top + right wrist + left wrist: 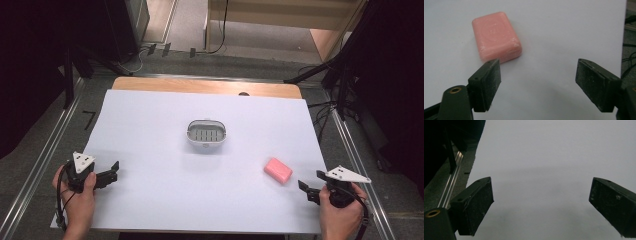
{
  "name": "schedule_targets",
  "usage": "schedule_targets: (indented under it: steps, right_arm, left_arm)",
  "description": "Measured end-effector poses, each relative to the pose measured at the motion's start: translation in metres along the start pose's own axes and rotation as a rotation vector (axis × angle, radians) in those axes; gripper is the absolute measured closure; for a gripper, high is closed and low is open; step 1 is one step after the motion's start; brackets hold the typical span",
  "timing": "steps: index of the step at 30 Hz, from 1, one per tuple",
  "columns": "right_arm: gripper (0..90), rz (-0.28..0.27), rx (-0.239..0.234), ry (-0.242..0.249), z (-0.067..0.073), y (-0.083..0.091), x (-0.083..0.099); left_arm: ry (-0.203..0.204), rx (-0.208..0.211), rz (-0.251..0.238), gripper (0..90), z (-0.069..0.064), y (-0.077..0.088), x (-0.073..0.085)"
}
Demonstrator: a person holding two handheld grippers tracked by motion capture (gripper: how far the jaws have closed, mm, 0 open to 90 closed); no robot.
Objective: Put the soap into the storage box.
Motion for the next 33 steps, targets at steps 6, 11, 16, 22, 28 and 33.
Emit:
schedule_targets:
  steps: [6,11,16,22,28,33]
  right_arm:
    - [23.2,0.116,-0.005,0.084,0.007,-0.004,-0.015]
    - [23.1,0.214,-0.004,0.133,0.011,-0.009,-0.022]
    - [23.2,0.252,-0.014,0.148,0.014,-0.011,-0.028]
    - [23.9,0.314,-0.028,0.181,0.018,-0.015,-0.037]
    - [24.8,0.371,-0.042,0.223,0.024,-0.02,-0.044]
    - [24.9,0.416,-0.054,0.247,0.03,-0.026,-0.052]
  left_arm:
    - [-0.008,-0.004,-0.008,6.0,-0.001,0.0,0.0]
    - [-0.012,-0.003,-0.008,6.0,-0.001,0.001,0.0]
    - [-0.012,-0.003,-0.009,6.0,-0.001,0.001,0.0]
    - [-0.01,-0.002,-0.01,6.0,-0.001,0.001,0.0]
    - [-0.01,-0.003,-0.009,6.0,-0.001,0.0,0.0]
    - [-0.01,-0.003,-0.009,6.0,-0.001,0.0,0.0]
Point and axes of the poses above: each handheld gripper's, and its own axes: y roughly backward along the jaws, x roughly out of its underside, z roughly to its left, the point moved 4 cm from there along -y, roughly forward along the jaws, and after that the axes turned 1 degree about -y, right-handed, at the moved point
